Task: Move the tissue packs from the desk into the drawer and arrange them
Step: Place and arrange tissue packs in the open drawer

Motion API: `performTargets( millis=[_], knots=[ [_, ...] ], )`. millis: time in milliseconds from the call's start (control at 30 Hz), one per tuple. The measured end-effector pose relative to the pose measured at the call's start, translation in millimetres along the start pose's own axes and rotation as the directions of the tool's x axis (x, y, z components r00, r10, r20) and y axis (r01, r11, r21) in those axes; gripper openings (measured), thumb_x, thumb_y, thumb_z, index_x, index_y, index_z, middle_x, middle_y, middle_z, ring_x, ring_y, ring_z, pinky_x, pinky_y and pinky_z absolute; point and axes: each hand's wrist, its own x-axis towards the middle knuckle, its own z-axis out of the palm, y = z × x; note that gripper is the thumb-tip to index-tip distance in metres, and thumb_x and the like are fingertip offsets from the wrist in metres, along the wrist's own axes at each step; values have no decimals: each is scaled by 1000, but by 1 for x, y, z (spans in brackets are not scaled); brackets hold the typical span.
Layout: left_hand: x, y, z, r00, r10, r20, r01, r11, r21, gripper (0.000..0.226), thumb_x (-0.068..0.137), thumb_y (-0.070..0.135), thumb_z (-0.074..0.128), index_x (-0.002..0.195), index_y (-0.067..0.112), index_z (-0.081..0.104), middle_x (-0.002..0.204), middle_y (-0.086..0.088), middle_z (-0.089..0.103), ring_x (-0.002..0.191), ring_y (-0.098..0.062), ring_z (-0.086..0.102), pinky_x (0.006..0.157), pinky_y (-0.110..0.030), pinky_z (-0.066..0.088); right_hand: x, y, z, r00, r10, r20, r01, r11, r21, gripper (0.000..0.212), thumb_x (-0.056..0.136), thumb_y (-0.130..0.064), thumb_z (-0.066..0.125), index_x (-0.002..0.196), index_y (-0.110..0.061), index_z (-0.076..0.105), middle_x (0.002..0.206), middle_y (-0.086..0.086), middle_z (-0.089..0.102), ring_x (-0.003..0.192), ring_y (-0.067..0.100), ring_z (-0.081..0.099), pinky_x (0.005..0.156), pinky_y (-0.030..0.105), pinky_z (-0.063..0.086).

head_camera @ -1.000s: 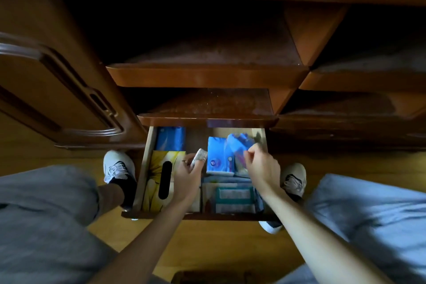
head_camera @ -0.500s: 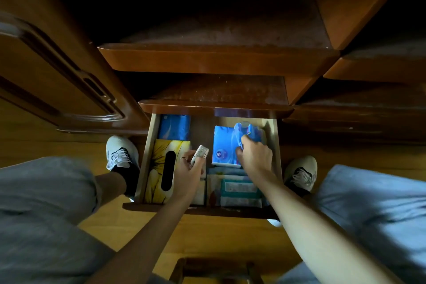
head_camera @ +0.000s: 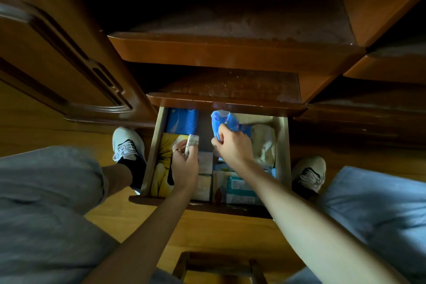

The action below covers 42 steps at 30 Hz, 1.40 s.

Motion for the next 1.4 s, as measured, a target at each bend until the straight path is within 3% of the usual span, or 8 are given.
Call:
performTargets(
  millis=[233,433,533,733,867,967,1167,1400],
  knots=[
    [6,2,-22,996,-45,-72,39,996,-81,18,98,25,59,115,19,58,89,1,66,68,-9,65,53,-17,49,33,-40,36,982,-26,188,25,1000,9,18,94,-32,54,87,-19,47,86,15,69,82,37,67,61,36,41],
    [12,1,-29,993,-48,-110,38,995,-91,14,98,20,57,112,18,58,78,0,64,62,-11,61,57,-29,50,54,-39,58,966,-52,255,96,982,-163,27,100,-28,45,120,-11,53,102,21,72,92,40,69,67,38,44],
    [14,1,-25,993,-65,-98,55,994,-95,18,98,20,57,115,15,58,79,2,65,64,-14,61,60,-33,50,66,-42,61,961,-52,270,95,984,-149,23,103,-29,44,117,-12,51,102,20,72,92,39,68,67,38,45],
    [20,2,-15,994,-82,-68,76,993,-90,20,97,23,56,117,21,59,95,6,69,74,-10,68,56,-17,49,71,-36,56,953,-11,302,-1,999,40,30,102,-46,43,94,-19,52,88,5,67,81,28,62,66,35,43],
    [20,0,-11,997,-72,-40,68,993,-99,24,92,31,55,115,25,59,101,6,70,88,-19,70,70,-26,53,53,-5,44,937,-315,149,298,946,130,19,99,-36,51,97,-20,60,99,0,65,97,19,54,81,40,46],
    [19,-3,-11,996,-78,-34,75,992,-98,25,90,35,55,114,28,58,102,8,70,90,-20,71,69,-23,52,43,27,44,909,-415,35,414,910,22,36,96,-35,51,121,-11,62,128,10,61,123,27,52,105,45,42],
    [18,-6,-13,994,-102,-40,98,991,-86,22,96,30,57,118,28,56,104,5,70,94,-21,71,69,-22,53,25,48,46,989,-10,147,3,999,46,70,91,-48,57,153,-27,33,160,15,26,144,35,31,112,50,32],
    [17,-6,-13,995,-95,-28,92,992,-84,21,94,30,58,115,30,57,99,7,71,88,-16,71,64,-18,51,52,24,48,963,-25,268,86,972,-217,56,89,-46,58,140,-25,46,127,12,65,121,32,56,119,45,19]
  ],
)
